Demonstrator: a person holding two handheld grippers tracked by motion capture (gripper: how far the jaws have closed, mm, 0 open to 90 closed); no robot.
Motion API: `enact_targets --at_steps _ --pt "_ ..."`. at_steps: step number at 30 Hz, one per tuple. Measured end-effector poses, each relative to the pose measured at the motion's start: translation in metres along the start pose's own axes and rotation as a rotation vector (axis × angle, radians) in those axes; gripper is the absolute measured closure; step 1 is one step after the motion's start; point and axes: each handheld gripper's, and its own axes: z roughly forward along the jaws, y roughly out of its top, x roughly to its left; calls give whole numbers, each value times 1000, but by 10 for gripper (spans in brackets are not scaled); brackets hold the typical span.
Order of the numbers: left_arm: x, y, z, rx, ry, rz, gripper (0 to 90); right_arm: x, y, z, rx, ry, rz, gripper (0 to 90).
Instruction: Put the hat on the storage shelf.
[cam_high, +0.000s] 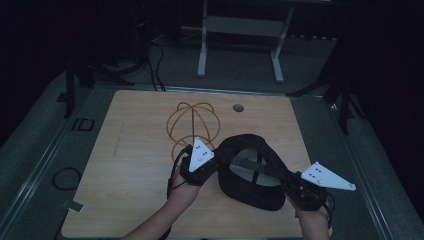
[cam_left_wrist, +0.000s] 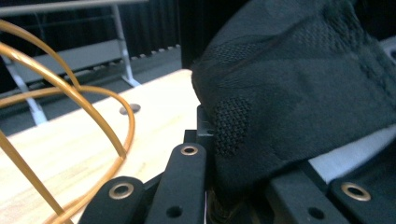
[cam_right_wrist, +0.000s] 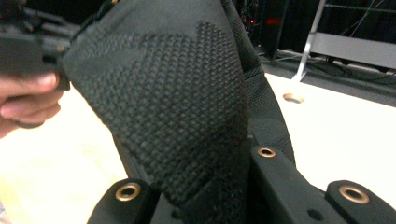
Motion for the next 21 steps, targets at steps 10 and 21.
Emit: enact_targets --at_steps 10,21 --pt "-6 20 -3 -39 -5 46 884 5 -14 -12 -2 42 -36 654" --pt "-16 33 -13 -84 -10 102 883 5 -26 -26 54 177 -72 477"
